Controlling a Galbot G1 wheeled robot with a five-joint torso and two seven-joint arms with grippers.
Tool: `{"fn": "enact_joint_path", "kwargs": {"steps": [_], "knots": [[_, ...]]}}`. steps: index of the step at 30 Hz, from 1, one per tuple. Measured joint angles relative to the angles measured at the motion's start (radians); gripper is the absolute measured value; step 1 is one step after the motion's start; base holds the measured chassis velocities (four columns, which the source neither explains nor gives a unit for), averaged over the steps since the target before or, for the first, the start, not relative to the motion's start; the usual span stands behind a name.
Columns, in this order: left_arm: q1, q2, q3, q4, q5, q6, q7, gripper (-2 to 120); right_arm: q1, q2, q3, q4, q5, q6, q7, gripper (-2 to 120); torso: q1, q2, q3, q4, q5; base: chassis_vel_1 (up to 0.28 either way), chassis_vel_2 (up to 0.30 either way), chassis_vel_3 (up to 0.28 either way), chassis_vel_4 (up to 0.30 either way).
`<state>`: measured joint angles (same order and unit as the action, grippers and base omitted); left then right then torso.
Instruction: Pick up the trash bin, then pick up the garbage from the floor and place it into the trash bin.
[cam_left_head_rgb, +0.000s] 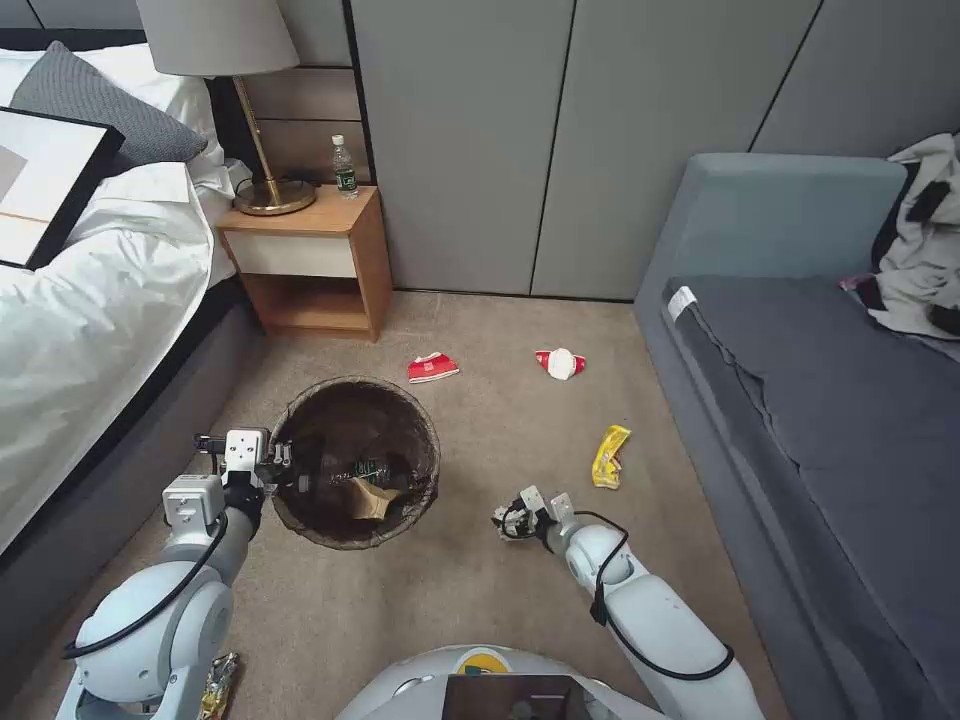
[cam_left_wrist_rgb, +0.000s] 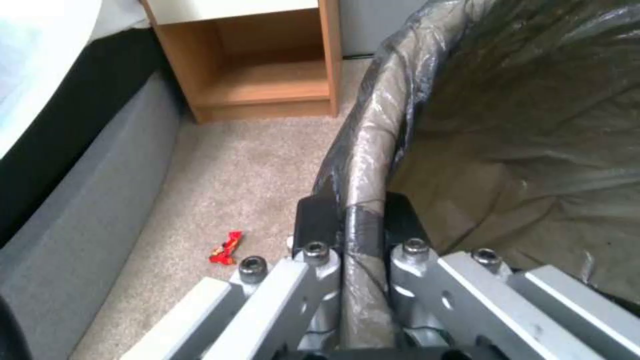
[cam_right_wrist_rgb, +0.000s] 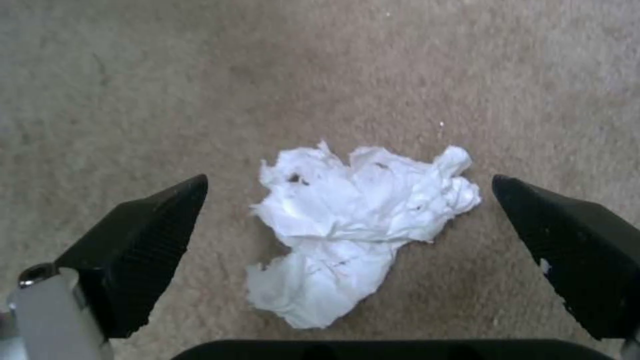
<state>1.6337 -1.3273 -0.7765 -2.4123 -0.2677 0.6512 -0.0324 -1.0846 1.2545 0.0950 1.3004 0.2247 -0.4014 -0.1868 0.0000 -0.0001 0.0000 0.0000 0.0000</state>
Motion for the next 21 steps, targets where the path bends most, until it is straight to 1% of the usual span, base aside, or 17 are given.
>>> {"fn": "enact_joint_path", "kwargs": {"steps": [21], "knots": [[0.0,-0.002,0.007,0.008,0.003,-0.002,0.001,3,0.005,0.024,0.008,-0.066,-0.033,0.021,0.001,100,0.0,0.0,0.0,0.0,0.0,0.0,0.0,0.0,0.0]]}}
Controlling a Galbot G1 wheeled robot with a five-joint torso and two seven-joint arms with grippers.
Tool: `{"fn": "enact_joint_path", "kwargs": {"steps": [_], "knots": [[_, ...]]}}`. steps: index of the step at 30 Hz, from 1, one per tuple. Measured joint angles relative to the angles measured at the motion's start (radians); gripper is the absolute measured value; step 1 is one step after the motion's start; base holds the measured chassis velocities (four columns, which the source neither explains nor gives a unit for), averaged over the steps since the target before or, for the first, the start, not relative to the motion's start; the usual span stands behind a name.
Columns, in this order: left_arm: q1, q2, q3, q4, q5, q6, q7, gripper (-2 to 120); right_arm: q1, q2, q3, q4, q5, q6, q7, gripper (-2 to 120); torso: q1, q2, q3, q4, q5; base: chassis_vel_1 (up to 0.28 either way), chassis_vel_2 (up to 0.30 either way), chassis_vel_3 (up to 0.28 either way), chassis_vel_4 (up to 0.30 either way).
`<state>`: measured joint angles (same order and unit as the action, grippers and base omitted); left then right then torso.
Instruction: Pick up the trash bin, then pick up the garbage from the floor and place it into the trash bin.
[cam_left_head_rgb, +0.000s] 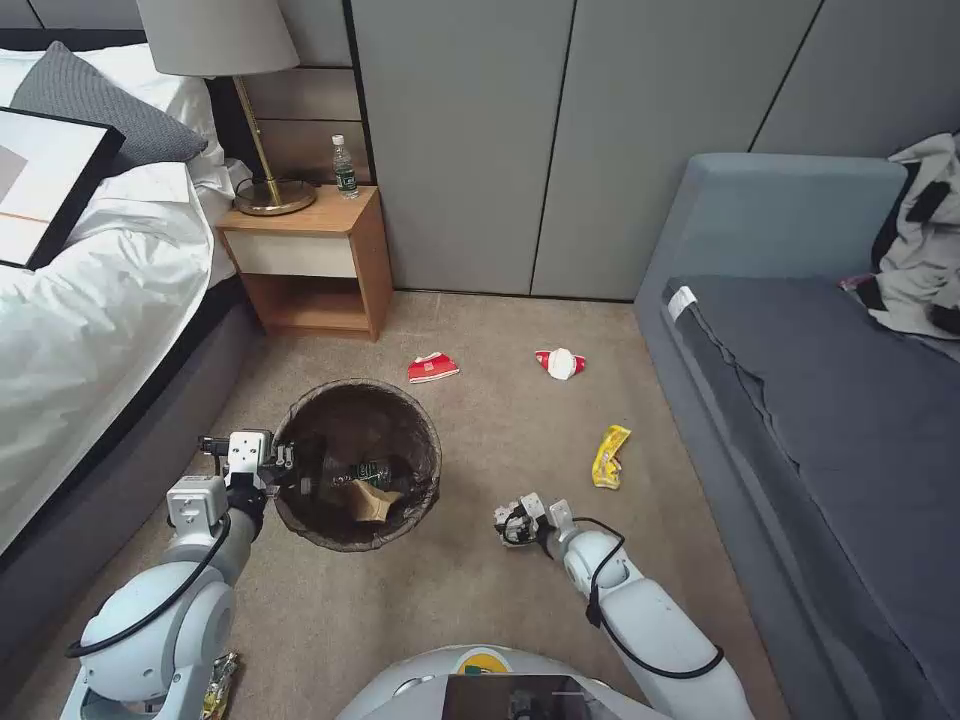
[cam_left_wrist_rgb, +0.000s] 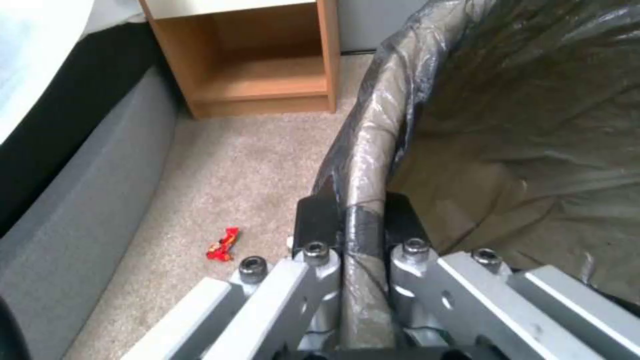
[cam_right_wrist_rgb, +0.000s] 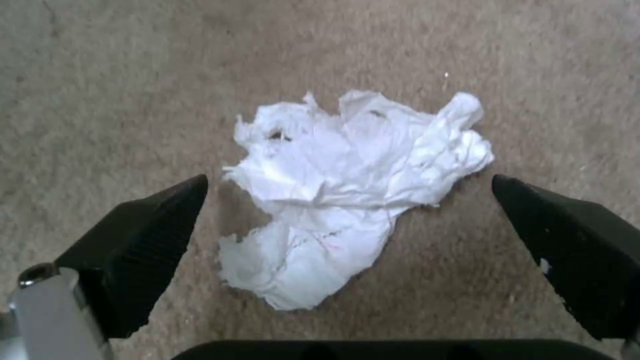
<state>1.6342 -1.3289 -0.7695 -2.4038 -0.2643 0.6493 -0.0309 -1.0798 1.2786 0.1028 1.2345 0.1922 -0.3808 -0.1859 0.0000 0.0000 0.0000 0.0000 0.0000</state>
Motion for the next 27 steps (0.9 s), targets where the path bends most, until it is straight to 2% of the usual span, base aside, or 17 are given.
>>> {"fn": "enact_joint_path", "kwargs": {"steps": [12,15,16,20,21,23,25,27], "knots": [[-0.009,0.003,-0.002,0.001,-0.004,0.0,0.0,3,0.011,0.007,0.001,-0.028,-0.01,0.007,0.001,97,0.0,0.0,0.0,-0.0001,-0.0001,0.0,0.0,0.0,0.0],[-0.01,0.003,-0.002,0.002,-0.006,0.0,0.0,3,0.017,0.008,0.003,-0.034,-0.012,0.01,0.003,86,0.0,0.0,0.0,-0.0005,-0.0005,0.0,0.0,0.0,0.0],[-0.01,0.003,-0.002,0.002,-0.006,0.0,0.0,3,0.017,0.008,0.003,-0.034,-0.012,0.01,0.003,86,0.0,0.0,0.0,-0.0005,-0.0005,0.0,0.0,0.0,0.0],[-0.01,0.002,-0.001,0.003,-0.006,0.0,0.0,3,0.021,0.015,0.002,-0.05,-0.039,0.039,0.014,68,0.0,0.0,0.0,-0.0006,-0.0007,0.0,0.0,0.0,0.0],[-0.01,0.002,-0.001,0.003,-0.006,0.0,0.0,3,0.021,0.015,0.002,-0.05,-0.039,0.039,0.014,68,0.0,0.0,0.0,-0.0006,-0.0007,0.0,0.0,0.0,0.0],[-0.01,0.002,-0.001,0.003,-0.005,0.0,0.0,3,0.021,0.018,0.002,-0.055,-0.043,0.046,0.02,57,0.0,0.0,0.0,0.0001,-0.0003,0.0,0.0,0.0,0.0],[-0.01,0.002,-0.001,0.003,-0.005,0.0,0.0,3,0.021,0.019,0.002,-0.055,-0.043,0.046,0.02,55,0.0,0.0,0.0,0.0002,-0.0002,0.0,0.0,0.0,0.0],[-0.011,0.003,0.0,0.003,-0.005,0.0,0.001,3,0.02,0.02,0.002,-0.056,-0.044,0.047,0.021,43,0.0,0.0,0.0,0.0003,0.0001,0.0,0.0,0.0,0.0]]}}
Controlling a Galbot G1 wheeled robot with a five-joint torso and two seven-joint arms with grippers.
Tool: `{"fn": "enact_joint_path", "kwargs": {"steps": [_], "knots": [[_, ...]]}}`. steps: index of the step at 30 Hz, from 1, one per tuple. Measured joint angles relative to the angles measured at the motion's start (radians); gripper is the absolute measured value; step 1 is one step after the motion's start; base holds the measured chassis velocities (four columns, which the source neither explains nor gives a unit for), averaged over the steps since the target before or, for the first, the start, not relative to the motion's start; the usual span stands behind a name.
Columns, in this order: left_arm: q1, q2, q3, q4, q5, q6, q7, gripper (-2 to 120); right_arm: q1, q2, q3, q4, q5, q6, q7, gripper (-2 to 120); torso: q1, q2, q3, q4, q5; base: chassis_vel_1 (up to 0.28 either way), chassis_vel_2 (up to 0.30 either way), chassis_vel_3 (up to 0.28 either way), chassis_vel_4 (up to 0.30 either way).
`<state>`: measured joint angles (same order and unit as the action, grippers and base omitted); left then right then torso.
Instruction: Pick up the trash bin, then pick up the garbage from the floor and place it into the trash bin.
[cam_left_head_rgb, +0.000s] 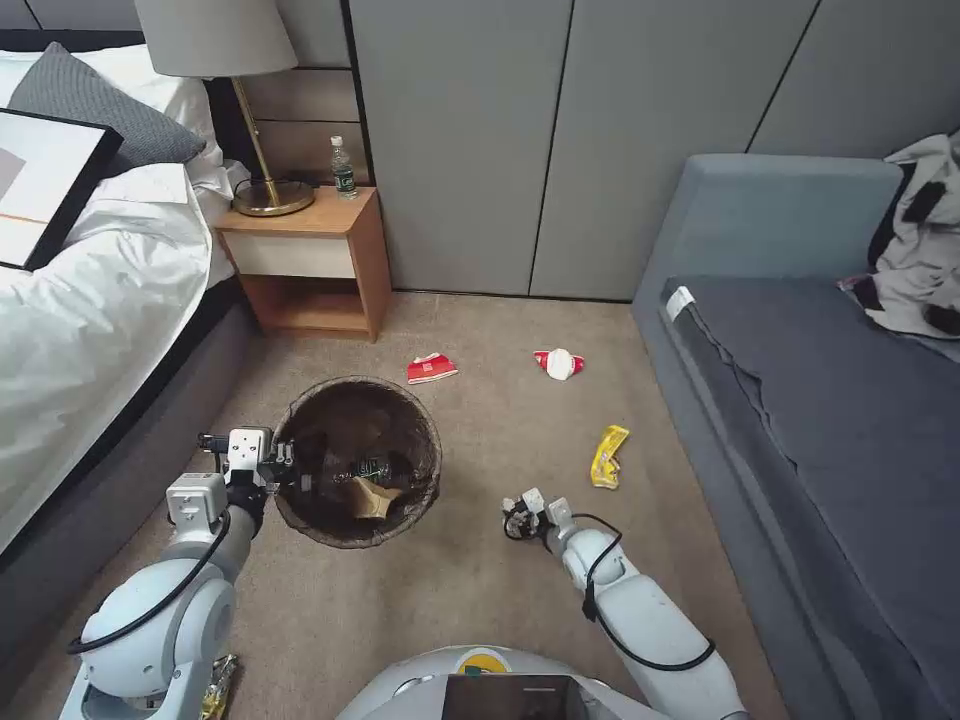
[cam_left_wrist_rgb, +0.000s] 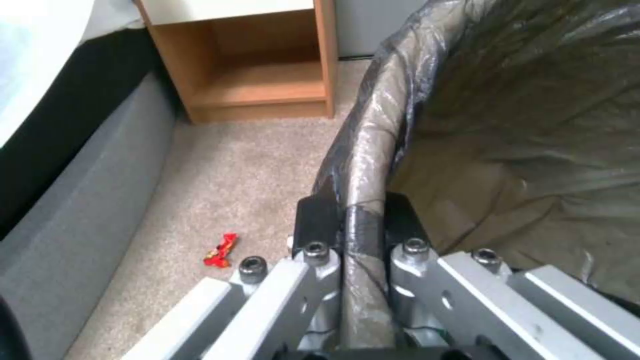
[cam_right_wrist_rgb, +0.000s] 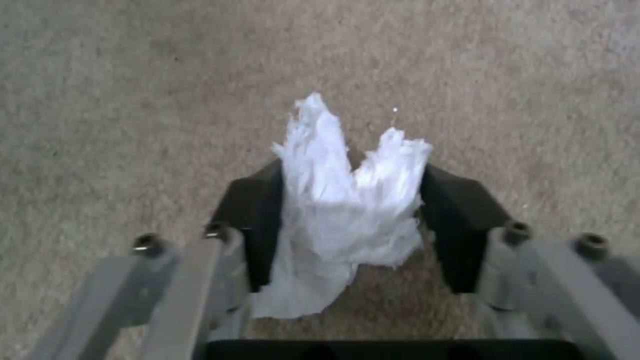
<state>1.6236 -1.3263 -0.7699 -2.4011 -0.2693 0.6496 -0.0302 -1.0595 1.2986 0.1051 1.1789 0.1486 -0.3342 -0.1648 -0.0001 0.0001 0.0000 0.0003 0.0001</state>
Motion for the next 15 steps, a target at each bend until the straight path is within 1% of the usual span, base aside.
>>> {"fn": "enact_joint_path", "kwargs": {"steps": [2,3,5,6,7,8,11,12,15], "knots": [[0.0,0.0,0.0,0.0,0.0,0.0,0.0,3,-0.001,0.001,-0.001,0.001,0.0,0.0,0.0,34,0.0,0.0,0.0,0.0,0.0001,0.0,0.0,0.0,0.0],[0.0,0.0,0.0,0.0,0.0,0.0,0.0,3,-0.001,0.001,-0.001,0.001,0.0,0.0,0.0,34,0.0,0.0,0.0,0.0,0.0001,0.0,0.0,0.0,0.0],[0.0,-0.001,0.0,0.0,0.0,0.0,0.0,3,-0.002,0.002,-0.002,0.002,0.001,0.0,0.0,26,0.0,0.0,0.0,0.0001,0.0003,0.0,0.0,0.0,0.0],[0.0,-0.002,0.0,0.0,0.0,0.0,0.001,3,-0.004,0.002,-0.003,0.004,0.001,-0.001,0.001,21,0.0,0.0,0.0,0.0001,0.0005,0.0,0.0,0.0,0.0],[0.0,-0.002,0.0,0.0,0.0,0.0,0.001,3,-0.004,0.002,-0.003,0.004,0.001,-0.001,0.001,21,0.0,0.0,0.0,0.0001,0.0005,0.0,0.0,0.0,0.0],[0.0,-0.002,0.0,0.0,0.0,0.0,0.001,3,-0.004,0.002,-0.003,0.005,0.001,-0.001,0.001,18,0.0,0.0,0.0,0.0001,0.0006,0.0,0.0,0.0,0.0],[0.0,-0.003,-0.001,0.0,0.0,-0.002,0.001,3,-0.007,0.002,-0.004,0.011,0.002,-0.004,0.005,3,0.0,0.0,0.0,0.0001,0.0005,0.0,0.0,0.0,0.0],[0.0,-0.002,-0.001,0.0,0.0,-0.002,0.001,3,-0.008,0.002,-0.004,0.013,0.002,-0.005,0.006,0,0.0,0.0,0.0,0.0,0.0003,0.0,0.0,0.0,0.0],[-0.001,-0.002,-0.001,0.0,0.0,-0.004,0.001,3,-0.013,0.002,-0.004,0.021,0.002,-0.005,0.015,0,0.0,0.0,0.0,-0.0002,0.0002,0.0,0.0,0.0,0.0]]}}
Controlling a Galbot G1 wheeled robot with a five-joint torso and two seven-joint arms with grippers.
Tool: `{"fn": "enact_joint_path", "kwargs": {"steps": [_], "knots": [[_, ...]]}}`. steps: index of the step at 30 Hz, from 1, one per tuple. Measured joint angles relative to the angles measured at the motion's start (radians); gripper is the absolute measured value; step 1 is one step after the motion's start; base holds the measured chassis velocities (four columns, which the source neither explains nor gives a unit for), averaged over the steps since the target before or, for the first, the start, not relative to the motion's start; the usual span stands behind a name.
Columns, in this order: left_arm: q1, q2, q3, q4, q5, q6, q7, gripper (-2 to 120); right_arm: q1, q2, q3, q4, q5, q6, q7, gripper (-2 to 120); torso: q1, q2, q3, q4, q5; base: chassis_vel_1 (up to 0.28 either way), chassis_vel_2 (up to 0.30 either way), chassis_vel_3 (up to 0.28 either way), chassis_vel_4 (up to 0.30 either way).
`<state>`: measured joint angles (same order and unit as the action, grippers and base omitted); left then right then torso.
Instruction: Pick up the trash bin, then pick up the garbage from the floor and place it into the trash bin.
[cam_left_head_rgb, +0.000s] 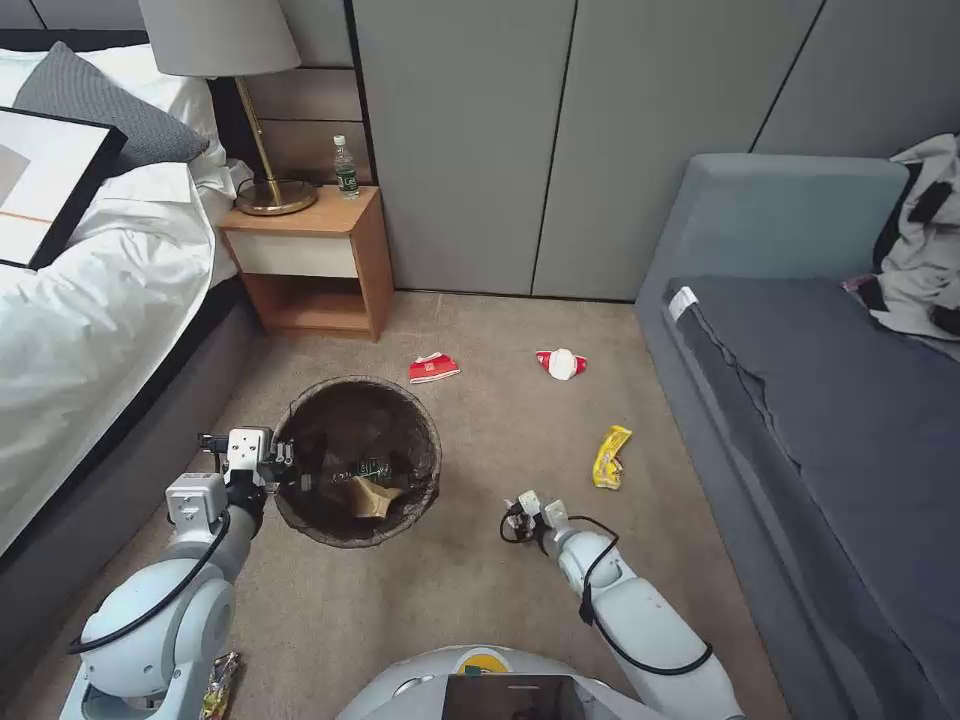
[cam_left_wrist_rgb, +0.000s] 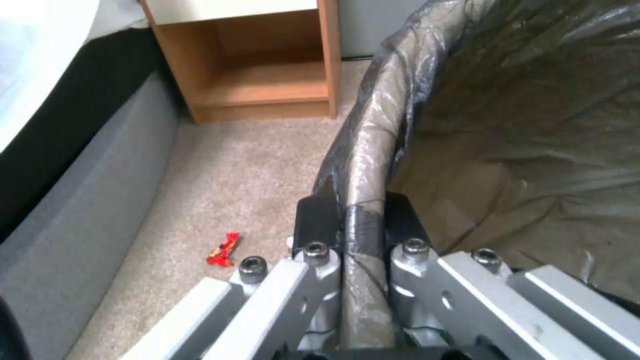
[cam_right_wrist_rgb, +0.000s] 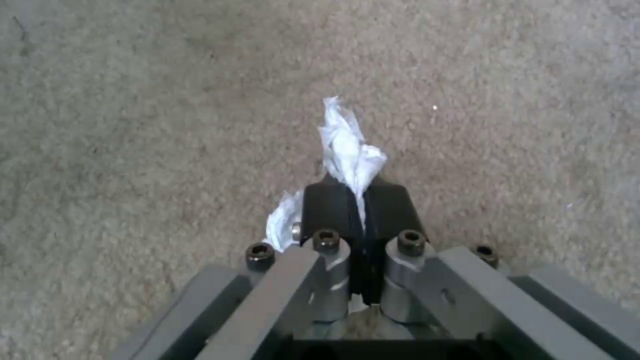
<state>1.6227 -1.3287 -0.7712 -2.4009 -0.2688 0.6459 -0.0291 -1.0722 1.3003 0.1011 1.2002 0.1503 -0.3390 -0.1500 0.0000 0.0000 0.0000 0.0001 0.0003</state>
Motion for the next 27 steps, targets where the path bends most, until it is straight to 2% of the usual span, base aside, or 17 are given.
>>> {"fn": "enact_joint_path", "kwargs": {"steps": [7,11,12,16,17,20,21,25,27], "knots": [[0.0,0.001,0.0,-0.001,0.0,-0.001,0.0,3,-0.02,-0.011,0.013,0.07,-0.001,-0.003,0.02,0,0.0,0.0,0.0,-0.0004,-0.0004,0.0,0.0,0.0,0.0],[0.0,0.003,-0.003,-0.005,-0.003,-0.001,0.0,3,-0.055,-0.064,0.038,0.233,0.038,-0.028,0.049,0,0.0,0.0,0.0,-0.0003,-0.0003,0.0,0.0,0.0,0.0],[0.0,0.003,-0.003,-0.005,-0.003,-0.001,0.0,3,-0.055,-0.064,0.038,0.233,0.038,-0.028,0.049,0,0.0,0.0,0.0,-0.0003,-0.0003,0.0,0.0,0.0,0.0],[0.0,0.002,-0.001,-0.005,-0.003,-0.001,0.001,3,-0.085,-0.156,0.07,0.426,0.103,-0.053,0.05,0,0.0,0.0,0.0,-0.0003,-0.0004,0.0,0.0,0.0,0.0],[0.0,0.002,-0.001,-0.005,-0.003,-0.001,0.001,3,-0.085,-0.156,0.07,0.426,0.103,-0.053,0.05,0,0.0,0.0,0.0,-0.0003,-0.0004,0.0,0.0,0.0,0.0],[0.0,0.002,0.001,-0.005,-0.005,-0.001,0.001,3,-0.105,-0.238,0.095,0.594,0.19,-0.08,0.05,0,0.0,0.0,0.0,-0.0003,-0.0003,0.0,0.0,0.0,0.0],[0.0,0.002,0.001,-0.005,-0.005,-0.001,0.001,3,-0.105,-0.238,0.095,0.594,0.19,-0.08,0.05,0,0.0,0.0,0.0,-0.0003,-0.0003,0.0,0.0,0.0,0.0],[0.001,0.002,0.003,-0.005,-0.008,0.001,0.001,3,-0.112,-0.299,0.128,0.766,0.29,-0.114,0.051,0,0.0,0.0,0.0,-0.0002,-0.0001,0.0,0.0,0.0,0.0],[0.002,0.002,0.003,-0.005,-0.008,0.001,0.001,3,-0.108,-0.311,0.135,0.811,0.315,-0.123,0.053,0,0.0,0.0,0.0,-0.0002,-0.0003,0.0,0.0,0.0,0.0]]}}
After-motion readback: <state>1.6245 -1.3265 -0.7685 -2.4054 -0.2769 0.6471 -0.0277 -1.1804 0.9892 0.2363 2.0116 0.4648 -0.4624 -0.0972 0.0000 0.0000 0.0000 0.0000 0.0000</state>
